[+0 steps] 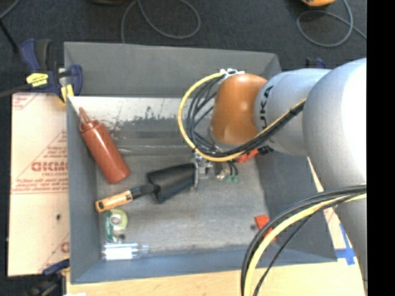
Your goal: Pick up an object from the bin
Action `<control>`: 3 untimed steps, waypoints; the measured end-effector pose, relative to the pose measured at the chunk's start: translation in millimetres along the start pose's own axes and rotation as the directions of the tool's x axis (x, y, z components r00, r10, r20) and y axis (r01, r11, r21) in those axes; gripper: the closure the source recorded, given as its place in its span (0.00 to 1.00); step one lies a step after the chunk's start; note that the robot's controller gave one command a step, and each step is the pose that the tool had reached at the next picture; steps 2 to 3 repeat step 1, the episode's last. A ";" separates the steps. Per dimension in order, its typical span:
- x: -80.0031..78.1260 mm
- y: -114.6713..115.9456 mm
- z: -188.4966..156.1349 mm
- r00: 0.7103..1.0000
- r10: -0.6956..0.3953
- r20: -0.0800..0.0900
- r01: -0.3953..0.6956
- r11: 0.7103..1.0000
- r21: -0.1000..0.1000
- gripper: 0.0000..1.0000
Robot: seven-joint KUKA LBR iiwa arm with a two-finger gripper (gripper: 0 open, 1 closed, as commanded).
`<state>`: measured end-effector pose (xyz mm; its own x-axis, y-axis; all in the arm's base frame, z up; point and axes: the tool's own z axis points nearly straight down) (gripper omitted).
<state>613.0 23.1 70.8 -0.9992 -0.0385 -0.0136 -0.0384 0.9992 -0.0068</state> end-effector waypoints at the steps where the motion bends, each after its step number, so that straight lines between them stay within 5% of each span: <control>1: -0.7 8.3 -161.7 0.996 -0.092 0.007 0.092 0.996 0.002 1.00; 3: -0.7 8.3 -161.7 0.996 -0.092 0.007 0.092 0.996 0.002 1.00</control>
Offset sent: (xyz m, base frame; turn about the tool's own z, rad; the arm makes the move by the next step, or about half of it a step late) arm 0.0000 0.0000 0.0000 0.0000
